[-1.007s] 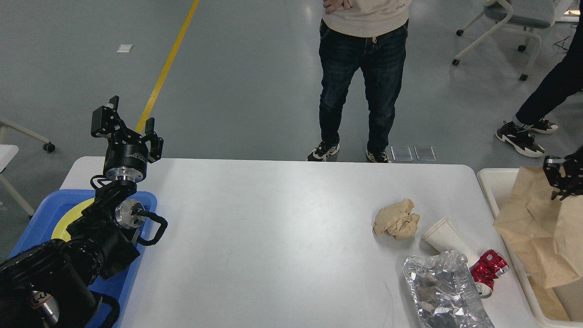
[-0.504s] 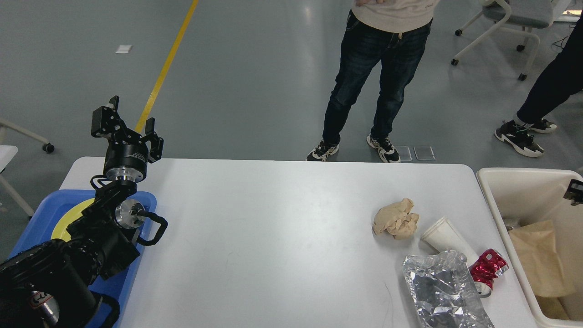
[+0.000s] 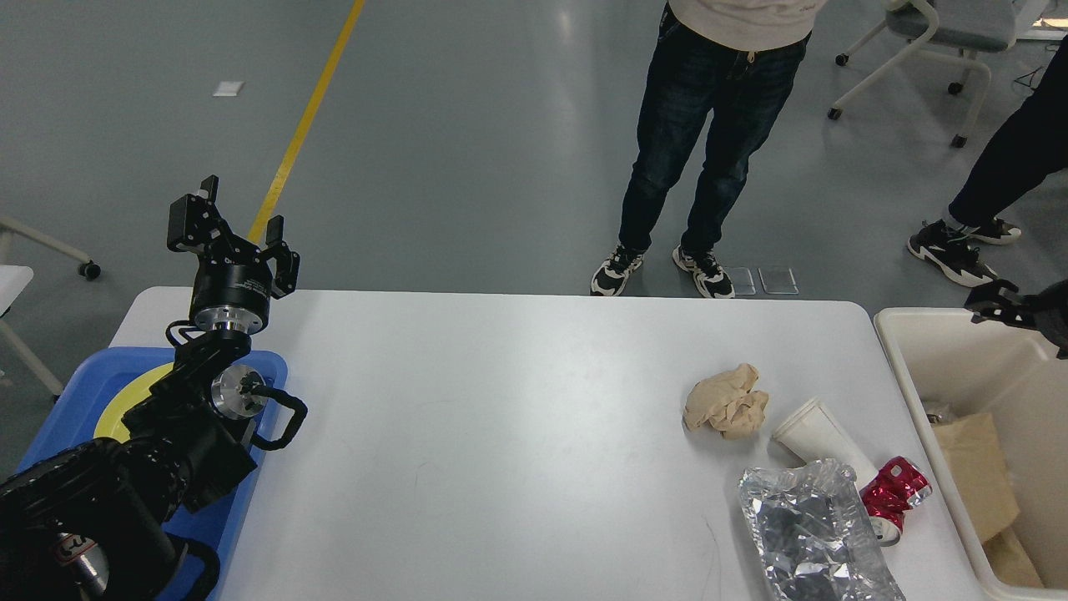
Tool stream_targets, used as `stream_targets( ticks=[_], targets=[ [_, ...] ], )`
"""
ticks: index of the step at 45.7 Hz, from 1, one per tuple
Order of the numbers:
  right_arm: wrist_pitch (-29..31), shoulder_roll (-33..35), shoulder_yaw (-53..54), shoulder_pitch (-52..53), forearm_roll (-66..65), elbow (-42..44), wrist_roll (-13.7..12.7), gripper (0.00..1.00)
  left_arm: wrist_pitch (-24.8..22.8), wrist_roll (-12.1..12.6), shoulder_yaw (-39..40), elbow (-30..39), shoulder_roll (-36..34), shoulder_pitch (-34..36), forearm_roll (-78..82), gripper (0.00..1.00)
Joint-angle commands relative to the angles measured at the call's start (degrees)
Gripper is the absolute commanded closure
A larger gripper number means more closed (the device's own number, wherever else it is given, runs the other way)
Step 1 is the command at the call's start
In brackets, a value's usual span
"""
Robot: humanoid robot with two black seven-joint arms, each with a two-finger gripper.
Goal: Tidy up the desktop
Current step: 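Bring the right gripper back down onto the crumpled paper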
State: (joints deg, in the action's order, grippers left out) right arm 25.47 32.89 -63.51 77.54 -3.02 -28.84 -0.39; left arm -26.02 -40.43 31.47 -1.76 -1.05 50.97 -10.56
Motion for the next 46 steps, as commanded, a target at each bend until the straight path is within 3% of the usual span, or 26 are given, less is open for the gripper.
stream_targets(
  ticks=[1, 14, 26, 31, 39, 46],
  targets=[
    [0.5, -0.9, 3.5, 4.5, -0.1, -1.0, 0.1, 0.0, 0.0, 0.0, 0.0, 0.0, 0.0, 0.0, 0.0, 0.04],
    [1.9, -12.3, 3.0, 22.1, -8.1, -13.0, 0.0, 0.0, 0.0, 0.0, 0.0, 0.0, 0.0, 0.0, 0.0, 0.04],
    [8.5, -16.9, 3.1, 37.8, -11.2, -29.8, -0.4, 0.0, 0.0, 0.0, 0.0, 0.0, 0.0, 0.0, 0.0, 0.04],
    [14.0, -18.4, 3.1, 43.1, -11.1, -34.6, -0.3, 0.0, 0.0, 0.0, 0.0, 0.0, 0.0, 0.0, 0.0, 0.04],
    [11.9, -18.8, 3.7, 36.8, -11.0, -33.4, -0.5, 0.0, 0.0, 0.0, 0.0, 0.0, 0.0, 0.0, 0.0, 0.04],
    [1.2, -20.1, 3.5, 23.2, -11.0, -29.7, -0.5, 0.0, 0.0, 0.0, 0.0, 0.0, 0.0, 0.0, 0.0, 0.04]
  ],
)
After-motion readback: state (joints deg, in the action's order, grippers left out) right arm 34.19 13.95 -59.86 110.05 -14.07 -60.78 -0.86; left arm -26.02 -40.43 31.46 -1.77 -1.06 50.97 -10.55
